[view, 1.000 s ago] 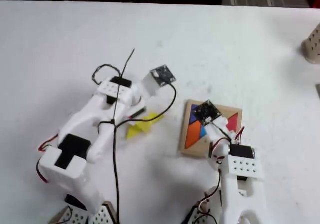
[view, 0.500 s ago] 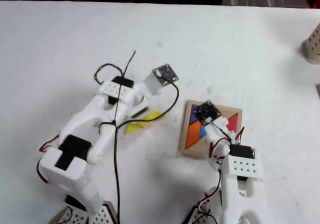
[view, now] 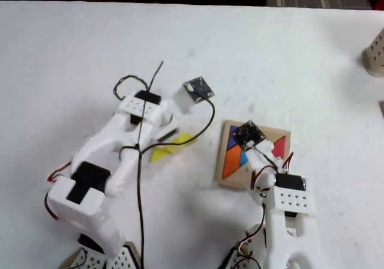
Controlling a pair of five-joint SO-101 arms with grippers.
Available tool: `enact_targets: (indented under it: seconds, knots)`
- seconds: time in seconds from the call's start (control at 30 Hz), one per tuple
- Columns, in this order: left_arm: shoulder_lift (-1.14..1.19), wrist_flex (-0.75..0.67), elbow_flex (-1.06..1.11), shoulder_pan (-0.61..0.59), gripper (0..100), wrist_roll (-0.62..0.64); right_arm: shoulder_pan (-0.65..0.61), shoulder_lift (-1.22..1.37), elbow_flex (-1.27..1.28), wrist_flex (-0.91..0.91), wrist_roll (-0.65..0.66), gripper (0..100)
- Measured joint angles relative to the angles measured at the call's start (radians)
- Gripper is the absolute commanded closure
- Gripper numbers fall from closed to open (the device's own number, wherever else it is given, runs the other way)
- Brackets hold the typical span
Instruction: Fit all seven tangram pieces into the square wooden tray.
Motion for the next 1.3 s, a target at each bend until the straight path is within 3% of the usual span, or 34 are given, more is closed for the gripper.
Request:
enact_targets:
  seconds: [0.13,0.43,0.8,0.97,1.13,1.3]
  knots:
    - [-0.029,0.068,-0.014,0.028,77,0.003,0.0,0.0,0.0,0.0,0.0,98.2]
    - [-0.087,0.135,0.055,0.127,77,0.175,0.0,0.0,0.0,0.0,0.0,98.2]
    - [-0.279,0.141,0.269,0.23,77,0.186,-0.002,0.0,0.0,0.0,0.0,98.2]
    - [-0.339,0.095,0.338,0.233,62,0.186,-0.002,0.0,0.0,0.0,0.0,98.2]
    - [-0.353,0.086,0.348,0.233,62,0.186,-0.002,0.0,0.0,0.0,0.0,98.2]
    - [-0.354,0.069,0.382,0.232,62,0.1,-0.002,0.0,0.002,0.0,0.002,98.2]
